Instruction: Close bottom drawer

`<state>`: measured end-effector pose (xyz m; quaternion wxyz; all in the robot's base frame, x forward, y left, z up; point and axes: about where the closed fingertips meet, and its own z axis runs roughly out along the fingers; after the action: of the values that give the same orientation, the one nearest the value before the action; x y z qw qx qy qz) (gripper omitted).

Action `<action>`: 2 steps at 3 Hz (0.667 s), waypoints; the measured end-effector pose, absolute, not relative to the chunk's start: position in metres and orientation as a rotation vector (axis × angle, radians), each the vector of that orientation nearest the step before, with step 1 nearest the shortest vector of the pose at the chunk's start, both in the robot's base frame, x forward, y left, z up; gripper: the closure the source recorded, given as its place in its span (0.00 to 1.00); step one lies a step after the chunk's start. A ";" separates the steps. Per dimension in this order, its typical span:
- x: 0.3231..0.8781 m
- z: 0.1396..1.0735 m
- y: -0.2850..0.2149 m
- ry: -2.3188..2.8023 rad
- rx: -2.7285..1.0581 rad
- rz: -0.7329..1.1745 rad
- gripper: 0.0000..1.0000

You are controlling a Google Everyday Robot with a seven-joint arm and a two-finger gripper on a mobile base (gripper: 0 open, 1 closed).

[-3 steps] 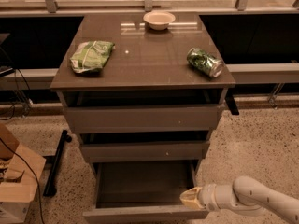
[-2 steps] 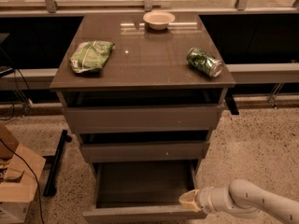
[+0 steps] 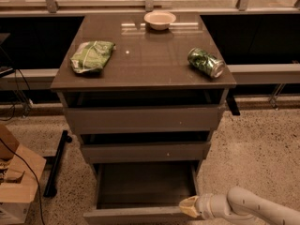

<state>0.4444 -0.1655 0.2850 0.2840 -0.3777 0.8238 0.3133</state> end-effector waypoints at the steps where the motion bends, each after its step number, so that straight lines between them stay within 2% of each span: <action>1: 0.436 0.252 -0.169 2.278 -1.007 0.832 1.00; 2: 0.422 0.221 -0.176 2.375 -1.004 0.809 1.00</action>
Offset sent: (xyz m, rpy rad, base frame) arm -0.0421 -0.0269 -0.1022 -0.1855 0.2084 -0.0472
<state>0.4220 -0.1765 0.2215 0.2180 -0.3625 0.8577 0.2922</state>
